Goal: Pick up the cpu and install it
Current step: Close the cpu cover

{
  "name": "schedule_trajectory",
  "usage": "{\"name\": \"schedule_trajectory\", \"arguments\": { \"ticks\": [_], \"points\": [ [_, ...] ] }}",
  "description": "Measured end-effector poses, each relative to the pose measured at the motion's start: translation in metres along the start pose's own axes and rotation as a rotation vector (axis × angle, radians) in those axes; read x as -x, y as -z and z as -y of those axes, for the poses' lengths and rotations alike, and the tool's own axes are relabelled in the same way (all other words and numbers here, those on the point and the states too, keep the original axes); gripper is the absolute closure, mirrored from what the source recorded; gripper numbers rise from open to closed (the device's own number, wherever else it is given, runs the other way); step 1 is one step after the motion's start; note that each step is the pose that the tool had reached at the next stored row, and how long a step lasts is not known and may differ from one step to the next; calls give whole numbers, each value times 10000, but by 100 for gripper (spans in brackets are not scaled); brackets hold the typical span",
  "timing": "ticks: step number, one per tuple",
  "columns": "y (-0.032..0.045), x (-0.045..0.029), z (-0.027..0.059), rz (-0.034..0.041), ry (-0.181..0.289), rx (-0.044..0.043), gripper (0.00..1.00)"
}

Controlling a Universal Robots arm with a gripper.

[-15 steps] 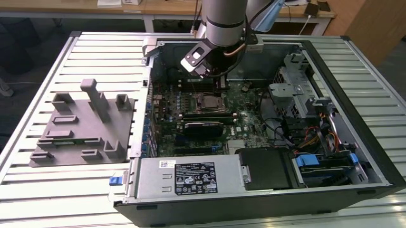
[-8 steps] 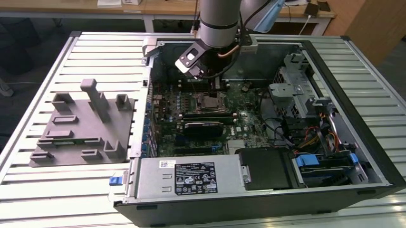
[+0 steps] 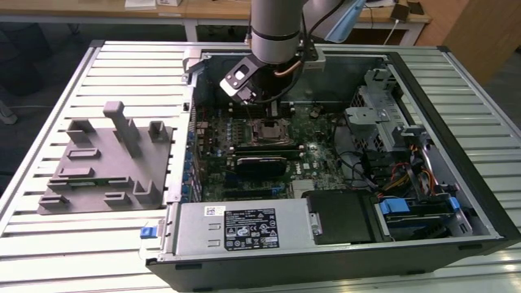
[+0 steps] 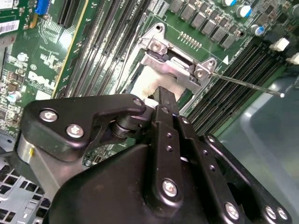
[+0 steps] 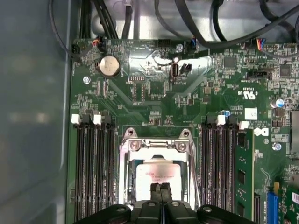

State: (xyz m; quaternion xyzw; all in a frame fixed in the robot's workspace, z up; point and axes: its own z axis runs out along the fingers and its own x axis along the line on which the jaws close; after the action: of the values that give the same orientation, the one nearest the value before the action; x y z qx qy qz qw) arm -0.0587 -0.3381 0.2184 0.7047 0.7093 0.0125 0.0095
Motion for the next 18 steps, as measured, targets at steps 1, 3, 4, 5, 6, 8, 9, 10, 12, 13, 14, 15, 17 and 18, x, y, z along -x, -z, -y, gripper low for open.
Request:
{"name": "schedule_trajectory", "arguments": {
  "ticks": [1, 3, 4, 5, 6, 8, 9, 10, 12, 13, 14, 15, 17, 18],
  "points": [
    [0, 0, 0, 4, 1, 0, 89],
    [0, 0, 0, 4, 1, 1, 89],
    [-1, 0, 0, 4, 1, 1, 89],
    [-1, 0, 0, 4, 21, 1, 89],
    [-1, 0, 0, 1, 128, 1, 89],
    [-2, -1, 0, -12, 480, 0, 89],
    [-2, -1, 0, -17, 659, -1, 89],
    [-3, 0, 0, -22, 841, -2, 89],
    [-4, -1, 0, -34, 1199, -3, 89],
    [-4, 0, 0, -39, 1397, -4, 89],
    [-4, 0, 0, -45, 1575, -5, 89],
    [-5, 0, 0, -51, 1755, -5, 89],
    [-6, 0, 0, -62, 2115, -6, 89],
    [-6, 0, 0, -67, 2295, -8, 89]
  ]
}}
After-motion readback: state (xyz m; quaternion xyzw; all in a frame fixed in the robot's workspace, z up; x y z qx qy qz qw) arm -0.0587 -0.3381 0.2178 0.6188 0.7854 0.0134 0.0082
